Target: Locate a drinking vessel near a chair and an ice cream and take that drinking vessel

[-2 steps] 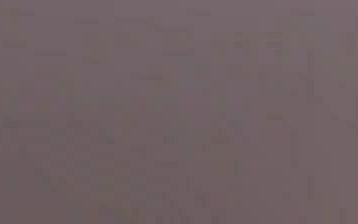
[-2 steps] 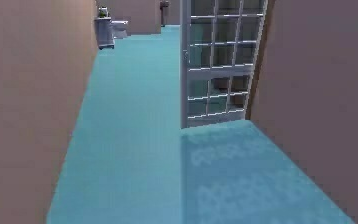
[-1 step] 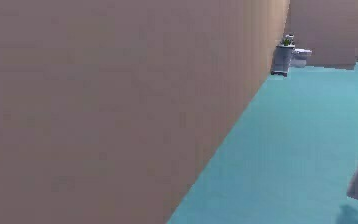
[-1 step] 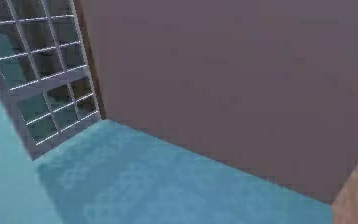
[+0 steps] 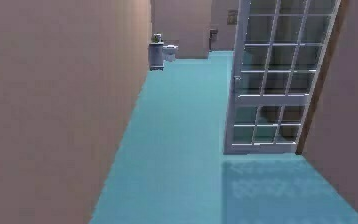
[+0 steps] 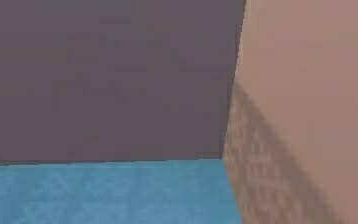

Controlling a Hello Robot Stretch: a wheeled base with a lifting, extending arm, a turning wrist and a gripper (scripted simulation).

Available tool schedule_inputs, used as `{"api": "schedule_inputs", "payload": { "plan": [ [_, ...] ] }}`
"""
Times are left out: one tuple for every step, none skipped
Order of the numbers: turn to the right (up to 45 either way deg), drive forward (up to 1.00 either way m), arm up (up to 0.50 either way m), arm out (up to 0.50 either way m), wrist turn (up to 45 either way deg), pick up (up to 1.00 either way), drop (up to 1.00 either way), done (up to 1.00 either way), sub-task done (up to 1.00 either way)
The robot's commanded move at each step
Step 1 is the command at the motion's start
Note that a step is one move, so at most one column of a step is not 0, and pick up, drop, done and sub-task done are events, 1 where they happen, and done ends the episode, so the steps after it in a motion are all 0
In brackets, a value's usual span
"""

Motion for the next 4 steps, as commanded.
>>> {"api": "schedule_inputs", "payload": {
  "plan": [
    [0.0, 1.0, 0.0, 0.0, 0.0, 0.0, 0.0, 0.0, 0.0],
    [3.0, 0.0, 0.0, 0.0, 0.0, 0.0, 0.0, 0.0, 0.0],
    [0.0, 0.75, 0.0, 0.0, 0.0, 0.0, 0.0, 0.0, 0.0],
    [27.0, 0.0, 0.0, 0.0, 0.0, 0.0, 0.0, 0.0, 0.0]
  ]
}}
